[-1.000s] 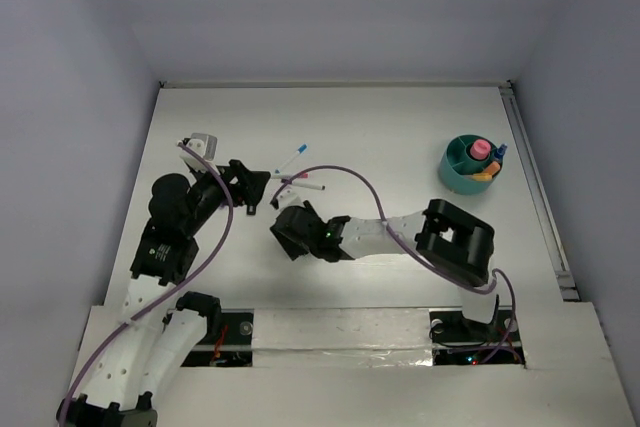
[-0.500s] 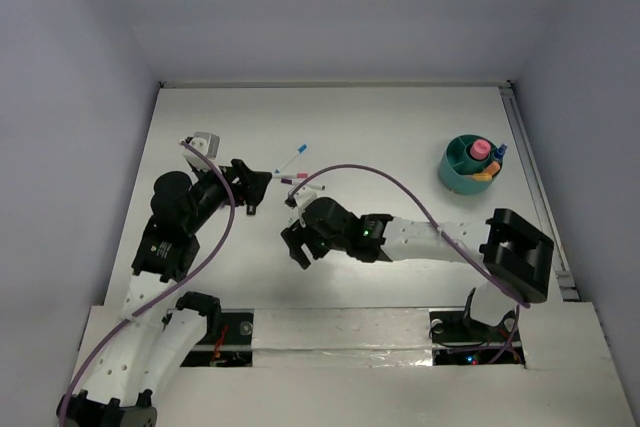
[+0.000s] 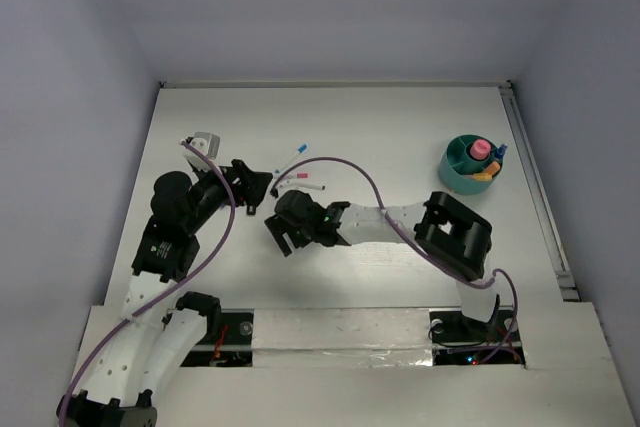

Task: Sort the stationery into containers
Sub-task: Pick up the pen from the center of the board.

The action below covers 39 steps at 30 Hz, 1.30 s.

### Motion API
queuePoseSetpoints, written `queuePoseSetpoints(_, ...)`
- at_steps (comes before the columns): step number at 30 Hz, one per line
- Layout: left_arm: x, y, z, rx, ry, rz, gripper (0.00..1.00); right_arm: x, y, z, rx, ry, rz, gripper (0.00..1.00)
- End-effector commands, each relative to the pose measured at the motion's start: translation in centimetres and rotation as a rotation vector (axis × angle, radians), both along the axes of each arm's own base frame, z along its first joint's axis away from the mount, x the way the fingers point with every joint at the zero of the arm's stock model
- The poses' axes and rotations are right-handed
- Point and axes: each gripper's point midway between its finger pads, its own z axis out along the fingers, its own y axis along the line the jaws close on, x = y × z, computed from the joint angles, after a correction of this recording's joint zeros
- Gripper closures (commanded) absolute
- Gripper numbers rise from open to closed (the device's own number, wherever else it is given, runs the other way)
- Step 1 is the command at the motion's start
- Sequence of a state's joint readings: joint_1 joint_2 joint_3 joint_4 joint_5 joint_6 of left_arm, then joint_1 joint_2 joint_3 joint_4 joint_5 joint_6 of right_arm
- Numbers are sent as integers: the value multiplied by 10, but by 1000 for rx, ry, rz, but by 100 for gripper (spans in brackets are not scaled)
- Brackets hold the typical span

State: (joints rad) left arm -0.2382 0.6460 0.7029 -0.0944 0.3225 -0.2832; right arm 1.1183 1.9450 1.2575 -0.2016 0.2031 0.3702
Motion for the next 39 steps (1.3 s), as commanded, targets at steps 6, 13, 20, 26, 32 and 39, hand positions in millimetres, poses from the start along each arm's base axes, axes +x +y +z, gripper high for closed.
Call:
queuePoseSetpoints(6, -1, 0, 32, -30, -91, -3, 18, 26, 11, 0, -70, -48, -51, 36)
queuePoseSetpoints(13, 0, 1, 32, -33, -89, 4, 12, 30, 0, -2, -104, -69, -83, 64)
queuePoseSetpoints(20, 4, -2, 23, -45, -47, -3, 1, 48, -5, 10, -16, -118, -189, 100)
queuePoseSetpoints(26, 3, -16, 17, -55, -31, -84, 7, 89, -30, 100, 233, -209, -330, 100)
queuePoseSetpoints(32, 4, -33, 3, -75, 25, -179, 23, 102, -32, 196, 488, -282, -340, 100)
queuePoseSetpoints(39, -1, -55, -11, -115, 94, -326, 34, 91, 5, 261, 777, -235, -246, 100)
